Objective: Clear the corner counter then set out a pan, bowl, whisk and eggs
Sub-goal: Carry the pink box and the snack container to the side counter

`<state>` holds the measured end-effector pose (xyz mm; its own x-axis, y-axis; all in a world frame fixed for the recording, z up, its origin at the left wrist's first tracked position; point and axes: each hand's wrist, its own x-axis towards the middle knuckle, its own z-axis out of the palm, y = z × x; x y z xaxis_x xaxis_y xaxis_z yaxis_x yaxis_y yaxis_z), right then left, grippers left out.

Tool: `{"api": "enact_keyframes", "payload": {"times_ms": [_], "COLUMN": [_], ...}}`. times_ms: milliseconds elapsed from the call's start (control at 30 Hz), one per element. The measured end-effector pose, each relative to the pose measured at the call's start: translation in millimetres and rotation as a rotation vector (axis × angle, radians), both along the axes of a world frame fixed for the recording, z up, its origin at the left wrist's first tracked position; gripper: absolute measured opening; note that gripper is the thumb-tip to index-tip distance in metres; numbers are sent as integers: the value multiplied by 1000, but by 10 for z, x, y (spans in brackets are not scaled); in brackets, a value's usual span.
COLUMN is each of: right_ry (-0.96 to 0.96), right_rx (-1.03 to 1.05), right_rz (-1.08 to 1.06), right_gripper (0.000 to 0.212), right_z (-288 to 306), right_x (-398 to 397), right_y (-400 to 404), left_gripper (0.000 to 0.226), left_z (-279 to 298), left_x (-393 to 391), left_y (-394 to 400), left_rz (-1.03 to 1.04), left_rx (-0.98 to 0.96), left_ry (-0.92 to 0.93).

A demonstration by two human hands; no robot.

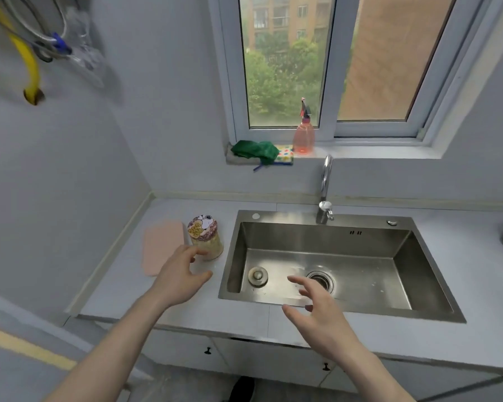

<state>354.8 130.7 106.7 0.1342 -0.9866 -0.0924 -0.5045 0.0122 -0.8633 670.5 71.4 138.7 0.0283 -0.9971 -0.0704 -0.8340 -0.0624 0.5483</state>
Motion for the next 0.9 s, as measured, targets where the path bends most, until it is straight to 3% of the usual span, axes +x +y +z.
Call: {"api": "enact_keyframes", "payload": {"times_ms": [300, 600, 700, 900], "right_ry": [35, 94, 144, 202], "right_rx": [44, 127, 153, 175], "right_rz": [-75, -137, -138, -83], "right_gripper": [50, 50, 52, 53], "right_z": [-80, -269, -339, -446], "right_x": [749, 1099, 1107, 1367], "right_y": [-1057, -1564, -1605, -1795], "left_gripper": [99, 106, 97, 106], "left_z": [-317, -786, -847, -919], "left_x": [525, 744, 773, 920], "left_y": [-1468, -2369, -2424, -2406], "left_rz": [-23, -167, -166, -205], "left_rx": [146, 397, 364, 338], "left_ry": [-74, -157, -148, -153]}}
